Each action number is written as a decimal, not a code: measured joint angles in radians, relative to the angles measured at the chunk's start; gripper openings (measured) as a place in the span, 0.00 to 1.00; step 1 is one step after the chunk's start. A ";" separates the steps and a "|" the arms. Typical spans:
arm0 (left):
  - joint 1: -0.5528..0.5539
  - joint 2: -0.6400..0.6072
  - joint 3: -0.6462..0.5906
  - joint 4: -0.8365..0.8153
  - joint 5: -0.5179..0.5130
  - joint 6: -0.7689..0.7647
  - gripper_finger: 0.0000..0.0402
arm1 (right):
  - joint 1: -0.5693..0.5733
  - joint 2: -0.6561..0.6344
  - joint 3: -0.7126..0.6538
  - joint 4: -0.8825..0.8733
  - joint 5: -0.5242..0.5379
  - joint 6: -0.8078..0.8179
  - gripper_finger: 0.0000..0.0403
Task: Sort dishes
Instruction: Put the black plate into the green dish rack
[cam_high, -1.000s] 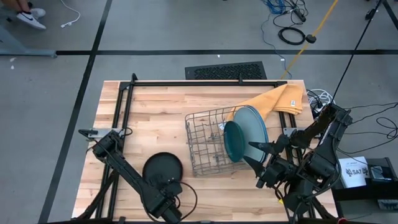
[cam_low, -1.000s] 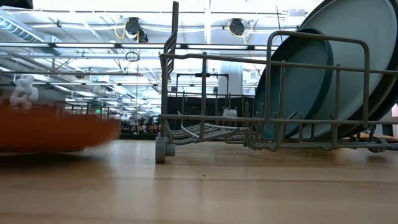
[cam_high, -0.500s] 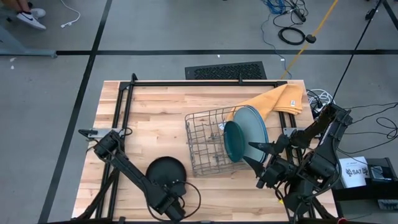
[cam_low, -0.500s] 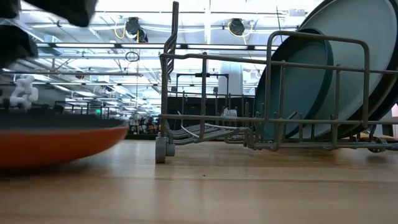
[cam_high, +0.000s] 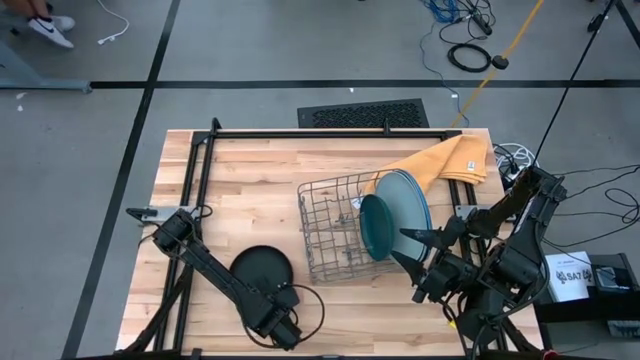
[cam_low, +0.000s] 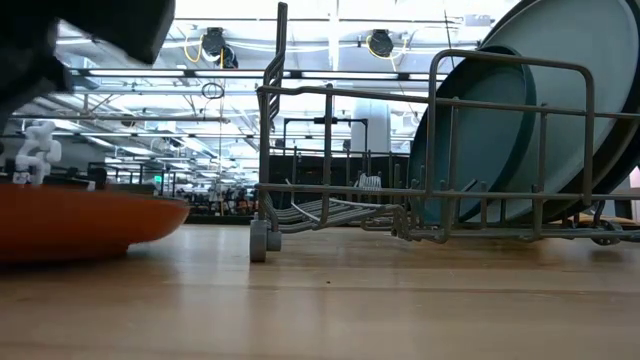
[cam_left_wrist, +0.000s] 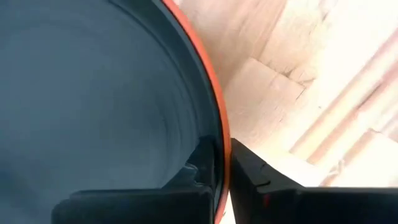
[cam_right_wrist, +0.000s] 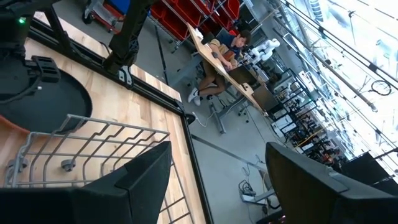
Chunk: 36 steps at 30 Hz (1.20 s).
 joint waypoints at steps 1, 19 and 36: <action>0.000 0.000 0.027 -0.037 -0.006 -0.002 0.03 | 0.000 0.000 0.000 0.000 0.000 0.000 0.63; -0.029 -0.001 0.579 -0.427 -0.400 -0.003 0.01 | 0.000 0.000 0.000 -0.001 0.000 0.000 0.63; -0.006 -0.046 0.788 0.091 -0.870 0.551 0.01 | 0.000 0.000 0.000 0.001 0.004 -0.001 0.63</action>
